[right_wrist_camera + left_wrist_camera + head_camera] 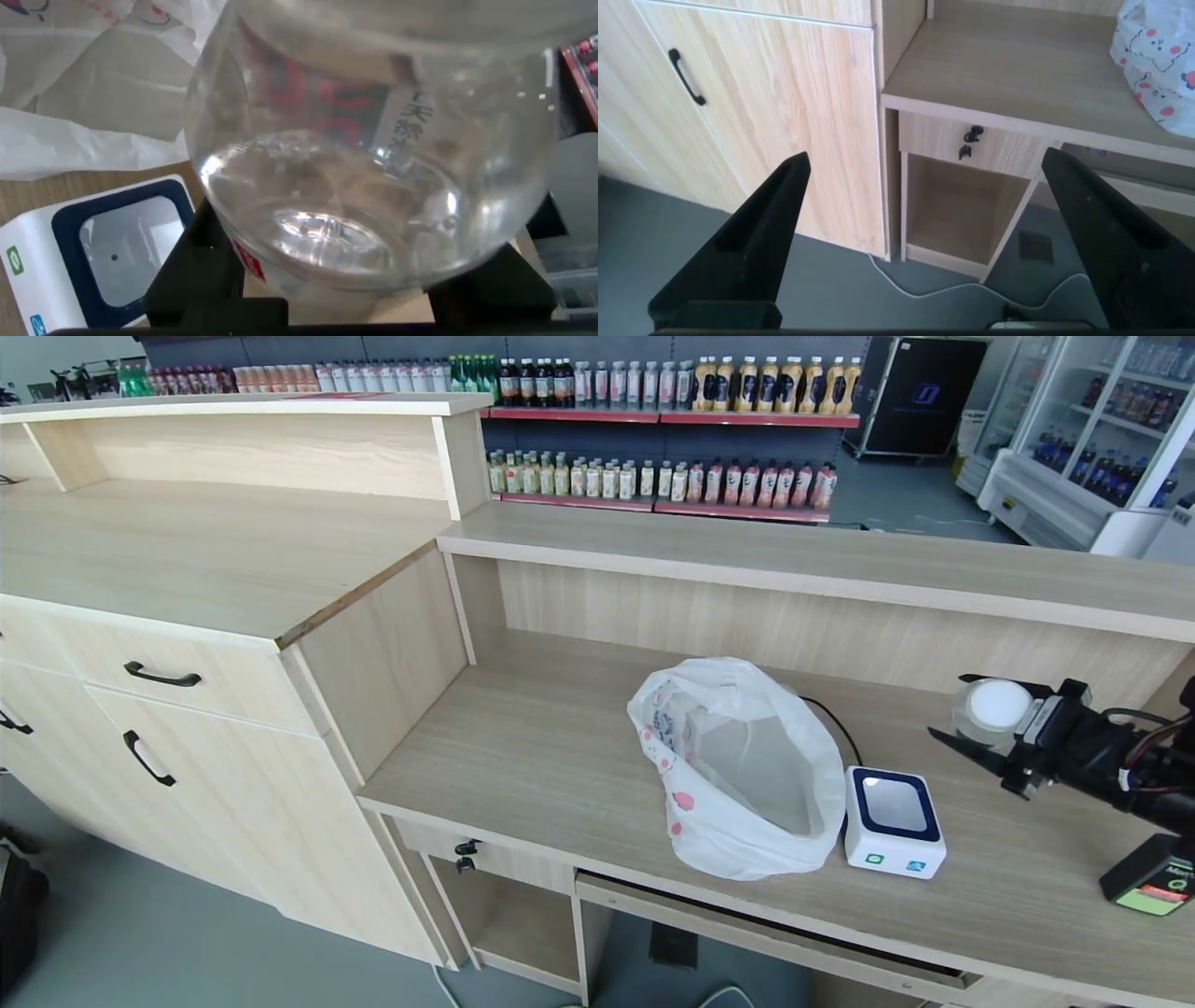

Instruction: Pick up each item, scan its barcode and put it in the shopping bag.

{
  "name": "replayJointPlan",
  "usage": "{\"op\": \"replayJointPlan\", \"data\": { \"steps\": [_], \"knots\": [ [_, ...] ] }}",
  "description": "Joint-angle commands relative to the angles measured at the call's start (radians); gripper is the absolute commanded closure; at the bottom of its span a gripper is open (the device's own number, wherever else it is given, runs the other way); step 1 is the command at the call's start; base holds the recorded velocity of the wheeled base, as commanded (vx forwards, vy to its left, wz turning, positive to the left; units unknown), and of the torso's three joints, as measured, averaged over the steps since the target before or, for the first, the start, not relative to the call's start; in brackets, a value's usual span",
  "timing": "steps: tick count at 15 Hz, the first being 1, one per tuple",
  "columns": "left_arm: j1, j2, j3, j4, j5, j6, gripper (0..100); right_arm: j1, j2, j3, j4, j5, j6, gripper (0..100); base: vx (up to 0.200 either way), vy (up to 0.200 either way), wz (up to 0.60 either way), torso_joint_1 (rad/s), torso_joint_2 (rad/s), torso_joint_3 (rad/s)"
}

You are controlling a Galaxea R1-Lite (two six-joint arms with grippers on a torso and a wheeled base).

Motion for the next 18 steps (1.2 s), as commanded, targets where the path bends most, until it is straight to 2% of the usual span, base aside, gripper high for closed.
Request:
{"op": "replayJointPlan", "data": {
  "steps": [1,3,7,18],
  "knots": [
    [0.0,0.0,0.0,0.0,0.001,0.0,0,0.0,0.07,-0.002,-0.013,0.02,-0.016,100,0.0,0.0,0.0,0.0,0.0,0.0],
    [0.0,0.0,0.0,0.0,-0.001,0.0,0,0.003,0.109,-0.013,-0.044,0.056,-0.018,100,0.0,0.0,0.0,0.0,0.0,0.0],
    [0.0,0.0,0.0,0.0,0.001,0.0,0,0.027,0.176,-0.048,-0.107,0.06,-0.018,100,0.0,0.0,0.0,0.0,0.0,0.0],
    [0.0,0.0,0.0,0.0,0.001,0.0,0,0.12,0.267,-0.07,-0.153,0.063,-0.026,100,0.0,0.0,0.0,0.0,0.0,0.0]
  ]
}}
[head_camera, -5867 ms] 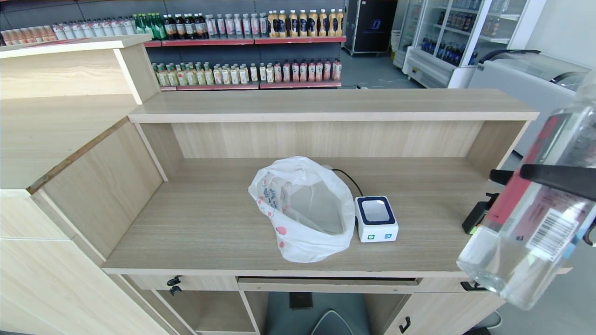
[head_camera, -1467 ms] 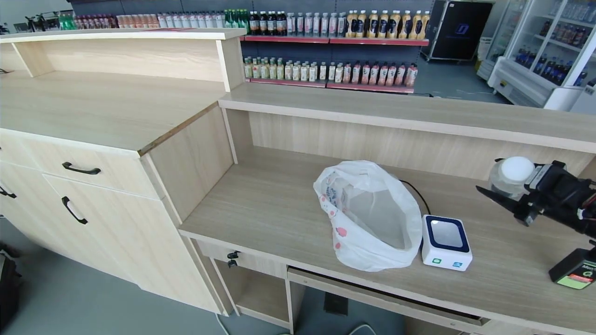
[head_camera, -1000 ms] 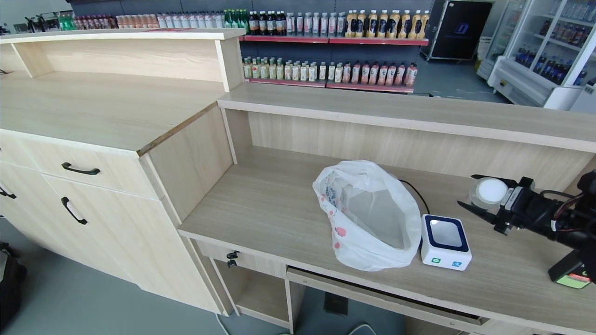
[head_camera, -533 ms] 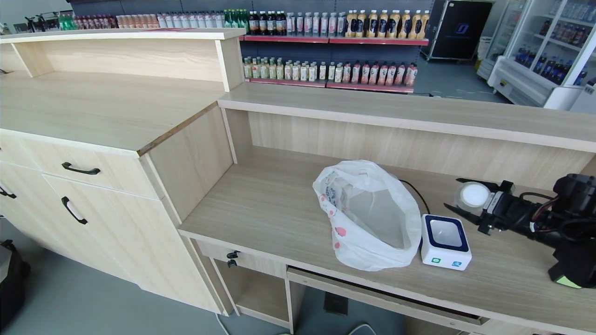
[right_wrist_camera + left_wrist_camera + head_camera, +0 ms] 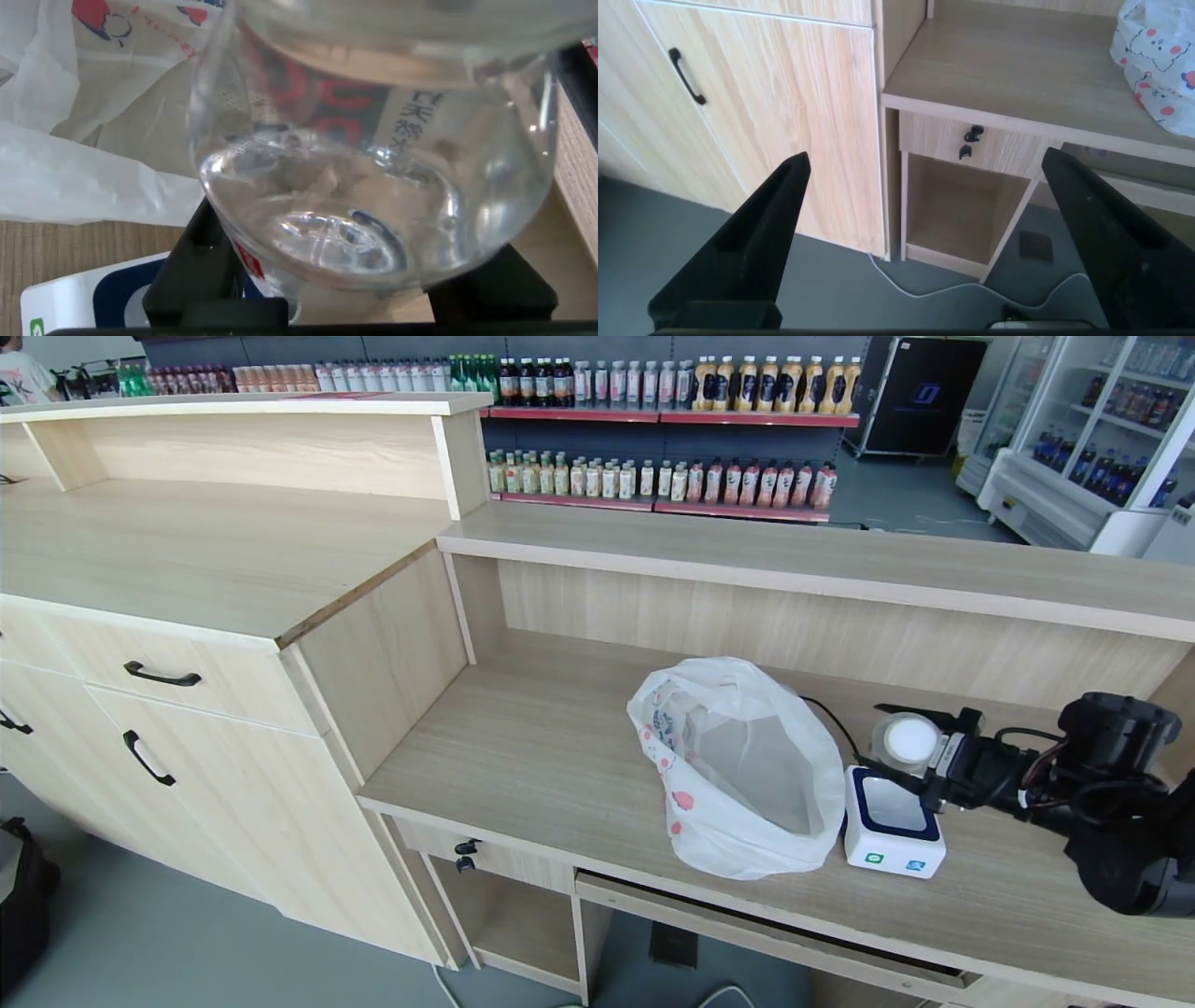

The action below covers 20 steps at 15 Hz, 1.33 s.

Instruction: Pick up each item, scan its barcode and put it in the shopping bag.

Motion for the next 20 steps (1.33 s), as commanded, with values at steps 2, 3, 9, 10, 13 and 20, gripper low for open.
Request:
{"op": "replayJointPlan", "data": {
  "steps": [2,3,9,10,13,20],
  "knots": [
    [0.0,0.0,0.0,0.0,0.001,0.0,0,0.013,0.037,-0.026,-0.025,0.0,0.002,100,0.0,0.0,0.0,0.0,0.0,0.0],
    [0.0,0.0,0.0,0.0,-0.001,0.0,0,0.013,0.044,-0.035,-0.034,0.0,0.003,100,0.0,0.0,0.0,0.0,0.0,0.0],
    [0.0,0.0,0.0,0.0,0.001,0.0,0,0.013,0.065,-0.037,-0.037,0.0,0.003,100,0.0,0.0,0.0,0.0,0.0,0.0],
    [0.0,0.0,0.0,0.0,0.001,0.0,0,0.013,0.07,-0.037,-0.039,0.0,0.002,100,0.0,0.0,0.0,0.0,0.0,0.0],
    [0.0,0.0,0.0,0.0,-0.001,0.0,0,0.013,0.079,-0.038,-0.04,0.0,0.002,100,0.0,0.0,0.0,0.0,0.0,0.0],
    [0.0,0.0,0.0,0.0,-0.001,0.0,0,0.015,0.099,-0.041,-0.06,0.0,0.005,100,0.0,0.0,0.0,0.0,0.0,0.0]
  ]
}}
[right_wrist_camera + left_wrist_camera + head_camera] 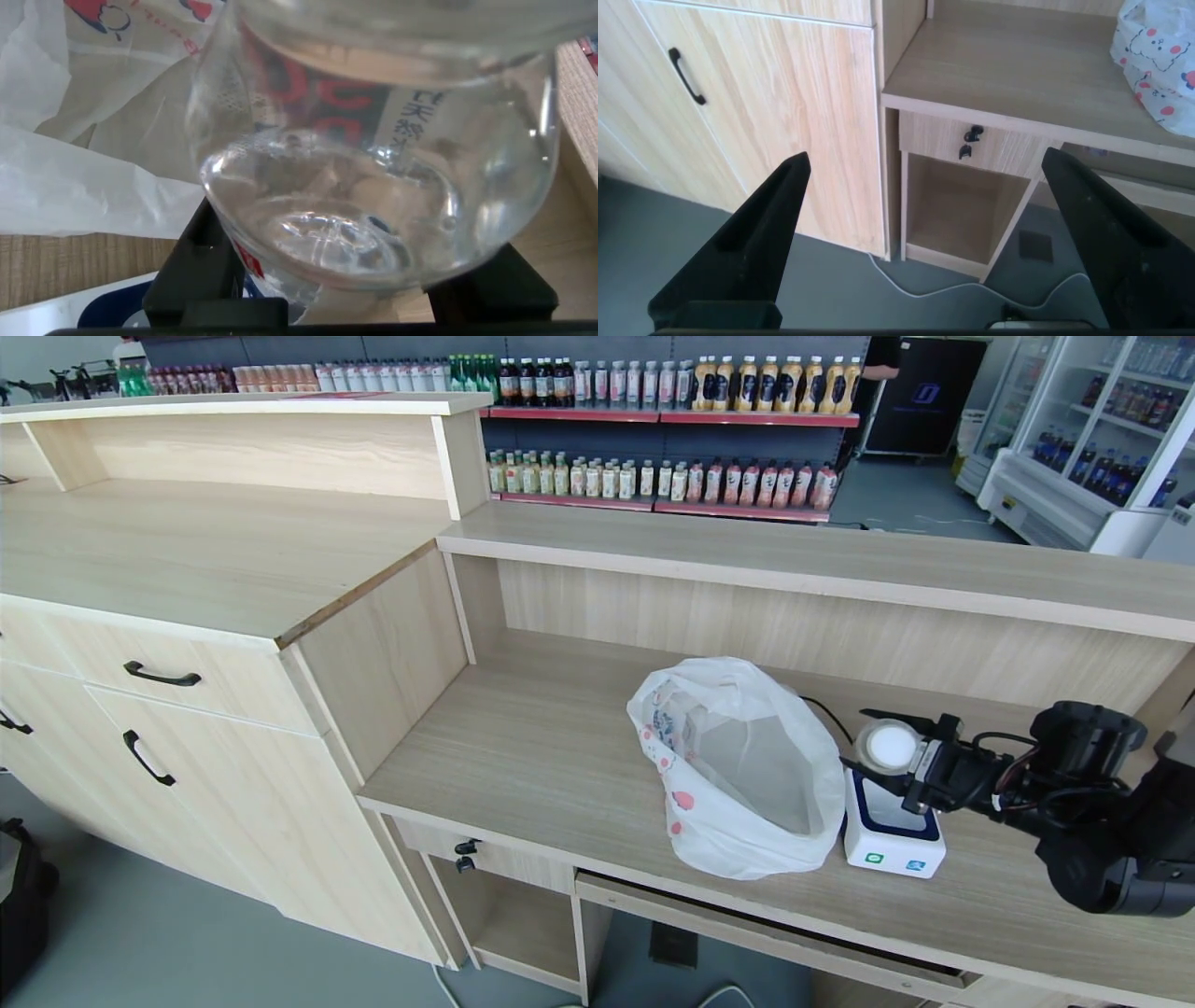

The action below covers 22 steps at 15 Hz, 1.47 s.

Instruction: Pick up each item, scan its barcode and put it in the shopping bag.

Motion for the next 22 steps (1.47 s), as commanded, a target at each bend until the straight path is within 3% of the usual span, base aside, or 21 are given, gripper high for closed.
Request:
{"op": "replayJointPlan", "data": {
  "steps": [1,8,12,14,17,19,22],
  "knots": [
    [0.0,0.0,0.0,0.0,0.002,0.0,0,0.0,0.004,0.001,0.003,0.0,0.0,100,0.0,0.0,0.0,0.0,0.0,0.0],
    [0.0,0.0,0.0,0.0,0.0,0.0,0,-0.002,-0.056,0.001,0.004,0.0,0.043,100,0.0,0.0,0.0,0.0,0.0,0.0],
    [0.0,0.0,0.0,0.0,0.0,0.0,0,-0.048,-0.272,-0.003,0.029,-0.038,0.361,100,0.0,0.0,0.0,0.0,0.0,0.0],
    [0.0,0.0,0.0,-0.002,0.0,0.0,0,-0.121,-0.446,0.024,0.139,-0.168,0.539,100,0.0,0.0,0.0,0.0,0.0,0.0],
    [0.0,0.0,0.0,0.0,0.0,0.0,0,-0.227,-0.608,0.06,0.323,-0.3,0.686,100,0.0,0.0,0.0,0.0,0.0,0.0],
    [0.0,0.0,0.0,0.0,0.0,0.0,0,-0.279,-0.674,0.099,0.435,-0.411,0.691,100,0.0,0.0,0.0,0.0,0.0,0.0],
    [0.0,0.0,0.0,0.0,0.002,0.0,0,-0.299,-0.71,0.117,0.477,-0.498,0.692,100,0.0,0.0,0.0,0.0,0.0,0.0]
  ]
}}
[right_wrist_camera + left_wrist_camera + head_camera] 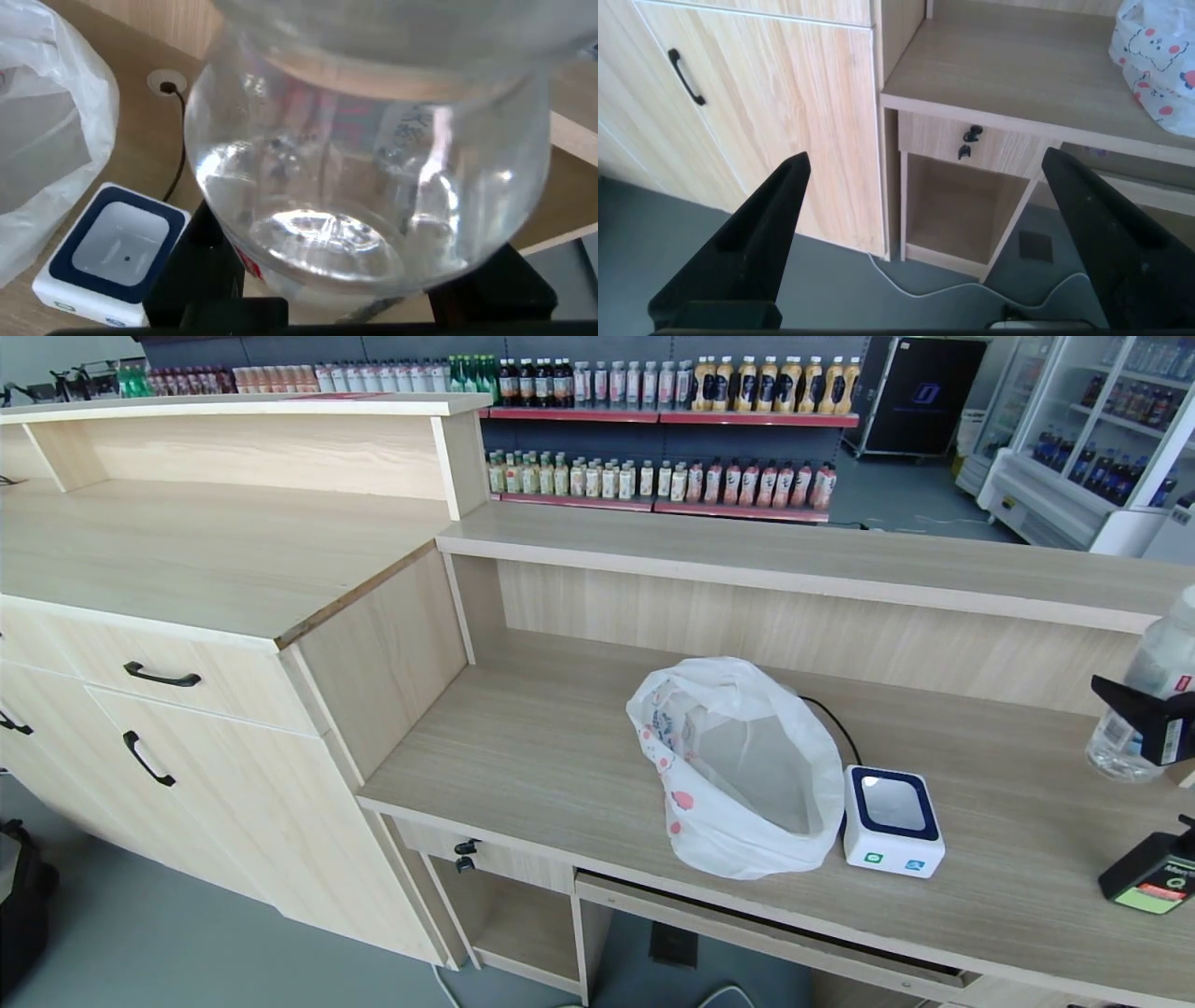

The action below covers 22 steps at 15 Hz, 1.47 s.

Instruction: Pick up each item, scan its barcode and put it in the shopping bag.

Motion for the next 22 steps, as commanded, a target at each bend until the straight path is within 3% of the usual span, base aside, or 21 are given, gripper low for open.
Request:
{"op": "replayJointPlan", "data": {
  "steps": [1,6,10,14,22],
  "knots": [
    [0.0,0.0,0.0,0.0,0.0,0.0,0,-0.014,-0.057,0.011,-0.003,-0.021,0.0,100,0.0,0.0,0.0,0.0,0.0,0.0],
    [0.0,0.0,0.0,0.0,0.002,0.0,0,0.003,-0.054,0.013,-0.029,-0.05,-0.005,100,0.0,0.0,0.24,0.0,0.0,0.0],
    [0.0,0.0,0.0,0.0,0.0,0.0,0,0.246,0.023,0.027,-0.176,-0.36,0.073,100,0.0,0.0,0.6,0.005,0.0,0.004],
    [0.0,0.0,0.0,0.0,0.0,0.0,0,0.385,0.167,0.024,-0.196,-0.363,0.161,100,0.0,0.0,0.15,-0.001,0.0,0.001],
    [0.0,0.0,0.0,0.0,0.0,0.0,0,0.419,0.555,-0.099,-0.377,-0.291,0.311,100,0.0,0.0,0.0,0.0,0.0,0.0]
  ]
}}
